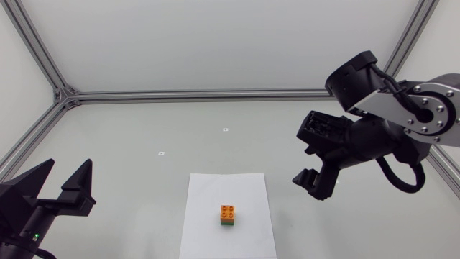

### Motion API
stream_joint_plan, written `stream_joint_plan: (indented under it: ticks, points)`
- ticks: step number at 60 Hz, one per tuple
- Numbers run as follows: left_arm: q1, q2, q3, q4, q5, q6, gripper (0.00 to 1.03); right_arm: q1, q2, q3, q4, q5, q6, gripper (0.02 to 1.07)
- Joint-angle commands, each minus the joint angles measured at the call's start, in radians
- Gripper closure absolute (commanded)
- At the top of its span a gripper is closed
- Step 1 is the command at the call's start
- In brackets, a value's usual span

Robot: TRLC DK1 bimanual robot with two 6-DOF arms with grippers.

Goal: Pick up the orange 2x2 brick with the right arm and stack it on top of the green 2x2 brick in the center

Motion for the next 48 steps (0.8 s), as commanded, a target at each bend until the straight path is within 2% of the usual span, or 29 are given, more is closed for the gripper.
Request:
stream_joint_plan:
  ticks: [1, 8, 15, 32, 48]
  points:
    - [0.002, -0.008, -0.041, -0.015, 0.006, 0.013, 0.04, -0.065, -0.058, -0.057, 0.030, -0.004, 0.011, 0.06]
    - [0.002, -0.008, -0.041, -0.015, 0.004, 0.013, 0.04, -0.152, -0.123, -0.099, 0.066, -0.010, 0.000, 0.06]
    - [0.002, -0.008, -0.041, -0.013, 0.004, 0.013, 0.04, -0.240, -0.187, -0.138, 0.101, -0.061, -0.012, 0.06]
    - [0.002, -0.008, -0.041, -0.013, 0.004, 0.013, 0.04, -0.439, -0.330, -0.244, 0.162, -0.072, -0.032, 0.06]
    - [0.002, -0.008, -0.041, -0.015, 0.004, 0.013, 0.04, -0.481, -0.526, -0.384, 0.207, -0.046, -0.039, 0.06]
